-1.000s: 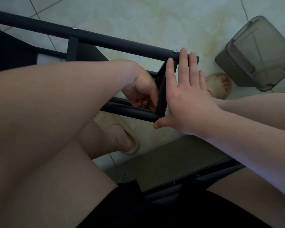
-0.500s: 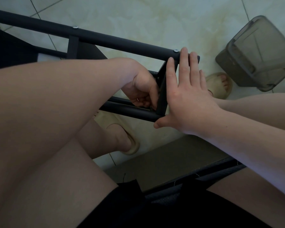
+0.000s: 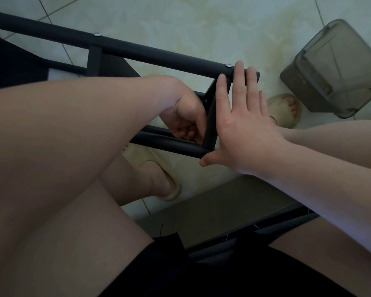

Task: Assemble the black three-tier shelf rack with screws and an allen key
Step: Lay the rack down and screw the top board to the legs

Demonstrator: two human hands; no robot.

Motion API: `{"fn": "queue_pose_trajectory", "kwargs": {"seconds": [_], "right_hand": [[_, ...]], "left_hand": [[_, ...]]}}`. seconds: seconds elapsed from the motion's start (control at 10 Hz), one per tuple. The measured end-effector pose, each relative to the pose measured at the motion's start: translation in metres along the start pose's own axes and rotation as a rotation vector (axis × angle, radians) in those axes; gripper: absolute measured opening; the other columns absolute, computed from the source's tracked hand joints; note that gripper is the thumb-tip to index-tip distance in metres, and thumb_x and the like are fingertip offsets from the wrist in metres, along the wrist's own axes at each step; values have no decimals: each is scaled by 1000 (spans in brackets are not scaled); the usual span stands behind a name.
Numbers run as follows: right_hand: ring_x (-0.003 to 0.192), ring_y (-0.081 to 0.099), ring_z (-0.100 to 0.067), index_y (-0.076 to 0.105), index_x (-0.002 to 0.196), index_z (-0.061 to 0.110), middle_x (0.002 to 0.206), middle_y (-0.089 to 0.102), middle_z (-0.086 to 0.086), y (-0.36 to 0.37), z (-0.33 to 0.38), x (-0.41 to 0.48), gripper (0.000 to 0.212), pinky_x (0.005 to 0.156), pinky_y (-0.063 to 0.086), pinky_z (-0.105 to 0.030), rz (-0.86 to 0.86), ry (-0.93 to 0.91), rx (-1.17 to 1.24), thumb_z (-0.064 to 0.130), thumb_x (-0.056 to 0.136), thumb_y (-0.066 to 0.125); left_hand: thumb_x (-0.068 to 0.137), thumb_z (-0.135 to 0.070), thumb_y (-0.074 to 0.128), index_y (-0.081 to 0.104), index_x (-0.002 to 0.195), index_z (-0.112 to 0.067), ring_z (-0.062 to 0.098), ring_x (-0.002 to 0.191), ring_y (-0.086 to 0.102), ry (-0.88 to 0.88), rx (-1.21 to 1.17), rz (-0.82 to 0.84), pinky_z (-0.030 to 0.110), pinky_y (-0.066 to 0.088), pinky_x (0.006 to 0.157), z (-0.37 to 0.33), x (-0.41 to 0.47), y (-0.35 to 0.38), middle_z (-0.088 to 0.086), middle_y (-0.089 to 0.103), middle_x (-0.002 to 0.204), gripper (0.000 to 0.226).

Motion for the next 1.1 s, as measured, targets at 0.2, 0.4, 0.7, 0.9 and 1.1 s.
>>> {"fn": "queue_pose_trajectory", "kwargs": {"seconds": [0.2,0.4,0.7,0.9,1.1], "right_hand": [[148,-30,-46,-25,155,4,157,-36,-27,1,-1,1,156,124,-1,-59,7,-1,0,73,62,80],[148,-28,-45,-23,155,4,159,-34,-26,-1,-1,1,157,124,0,-59,-4,4,9,72,61,82],[148,-30,-45,-25,154,4,157,-37,-25,0,-1,1,157,123,-1,-59,7,5,9,73,62,81],[148,-30,-45,-25,154,4,157,-37,-25,1,0,1,157,123,-1,-60,9,4,8,73,61,81],[148,-30,-46,-25,154,4,157,-36,-26,1,-2,1,157,123,0,-60,3,2,4,74,61,80]], "left_hand": [[69,-9,69,68,79,-14,6,55,50,7,-6,-4,16,42,53,0,1,-1,-4,63,64,11],[76,-8,67,68,86,-15,7,58,52,18,-11,-36,20,41,59,-1,-1,-5,-4,62,68,12],[72,-15,68,66,88,-15,6,56,44,-46,19,-21,19,34,56,1,-1,2,-6,61,69,17],[63,-15,69,67,82,-14,5,55,47,-11,18,-2,16,38,54,-1,-1,1,-6,62,63,18],[64,-13,69,73,71,-18,6,56,49,15,6,10,17,40,55,-1,-1,1,-6,62,64,9]]}}
Point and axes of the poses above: each hand's wrist, its own x-axis towards the middle knuckle, its own y-axis out of the palm, z = x × y, the point moved 3 cm from there along x, towards the middle knuckle
